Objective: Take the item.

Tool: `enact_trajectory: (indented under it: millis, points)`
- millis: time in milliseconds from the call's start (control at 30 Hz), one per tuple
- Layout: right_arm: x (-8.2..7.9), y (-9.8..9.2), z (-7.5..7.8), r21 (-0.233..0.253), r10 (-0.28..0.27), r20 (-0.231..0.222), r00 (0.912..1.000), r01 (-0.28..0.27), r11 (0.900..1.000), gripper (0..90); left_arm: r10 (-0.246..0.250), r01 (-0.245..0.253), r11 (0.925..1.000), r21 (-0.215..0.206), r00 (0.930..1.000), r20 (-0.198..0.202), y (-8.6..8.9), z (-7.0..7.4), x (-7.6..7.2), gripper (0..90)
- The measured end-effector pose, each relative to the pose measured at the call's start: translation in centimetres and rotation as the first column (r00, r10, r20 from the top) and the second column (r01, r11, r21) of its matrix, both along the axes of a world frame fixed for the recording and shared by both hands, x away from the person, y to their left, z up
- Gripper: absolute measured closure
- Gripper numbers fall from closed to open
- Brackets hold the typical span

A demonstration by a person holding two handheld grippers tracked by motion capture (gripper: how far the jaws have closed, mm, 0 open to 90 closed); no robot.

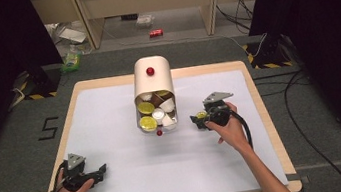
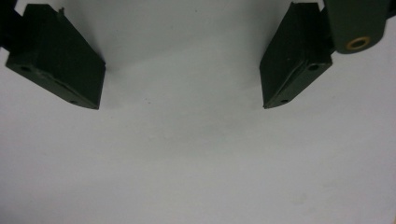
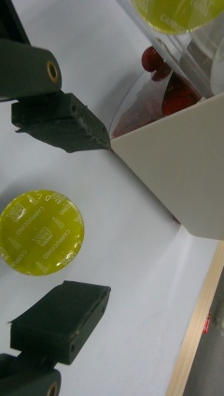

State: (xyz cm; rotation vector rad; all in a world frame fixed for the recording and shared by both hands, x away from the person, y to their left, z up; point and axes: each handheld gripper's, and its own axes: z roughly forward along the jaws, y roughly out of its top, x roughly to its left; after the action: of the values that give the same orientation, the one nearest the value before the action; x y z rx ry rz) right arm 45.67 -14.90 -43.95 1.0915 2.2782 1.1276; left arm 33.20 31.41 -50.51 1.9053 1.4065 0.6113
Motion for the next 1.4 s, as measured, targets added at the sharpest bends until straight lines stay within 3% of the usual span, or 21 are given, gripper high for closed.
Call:
enact_trajectory:
  millis: [567, 1400]
  points:
    - [-1.9, -1.6, 0.8, 0.003, -0.007, 0.003, 1.0, 0.007, 1.0, 22.9, 0.0, 0.0, 1.0, 0.0, 1.0, 0.0, 0.0, 0.0, 0.0, 13.6]
    - [-4.2, -4.2, -0.7, -0.021, -0.024, -0.026, 0.9994, 0.023, 1.0, 21.7, 0.0, 0.0, 1.0, 0.0, 1.0, 0.0, 0.0, 0.0, 0.0, 13.6]
